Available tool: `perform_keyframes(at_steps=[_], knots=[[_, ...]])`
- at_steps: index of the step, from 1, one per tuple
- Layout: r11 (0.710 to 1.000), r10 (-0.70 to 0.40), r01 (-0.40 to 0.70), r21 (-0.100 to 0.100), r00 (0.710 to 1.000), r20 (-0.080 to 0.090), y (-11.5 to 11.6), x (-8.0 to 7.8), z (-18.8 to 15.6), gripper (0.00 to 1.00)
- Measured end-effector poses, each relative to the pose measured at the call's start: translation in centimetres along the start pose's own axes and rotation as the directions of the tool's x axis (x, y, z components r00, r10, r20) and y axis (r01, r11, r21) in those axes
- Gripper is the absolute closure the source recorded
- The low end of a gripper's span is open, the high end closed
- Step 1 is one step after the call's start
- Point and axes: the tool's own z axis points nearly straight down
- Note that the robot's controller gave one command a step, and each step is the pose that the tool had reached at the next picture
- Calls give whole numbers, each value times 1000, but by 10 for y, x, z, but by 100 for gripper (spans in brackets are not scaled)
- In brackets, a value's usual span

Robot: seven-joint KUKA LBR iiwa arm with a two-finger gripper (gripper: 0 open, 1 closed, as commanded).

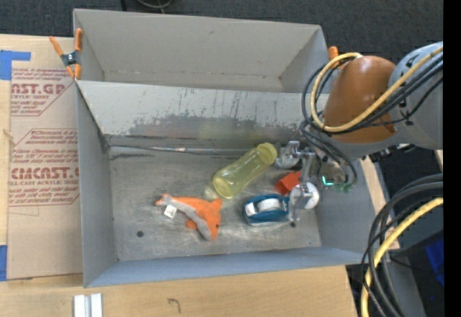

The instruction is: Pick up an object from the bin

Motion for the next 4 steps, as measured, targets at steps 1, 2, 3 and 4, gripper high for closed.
perform_keyframes(at_steps=[1,2,3,4], knots=[[1000,-1,1,1,1000,8,0,-2,-4,0],[992,-128,129,18,992,-9,15,-31,30,0],[993,-115,115,17,993,12,10,-28,25,0],[922,-387,387,-4,922,7,-5,-32,28,0]])
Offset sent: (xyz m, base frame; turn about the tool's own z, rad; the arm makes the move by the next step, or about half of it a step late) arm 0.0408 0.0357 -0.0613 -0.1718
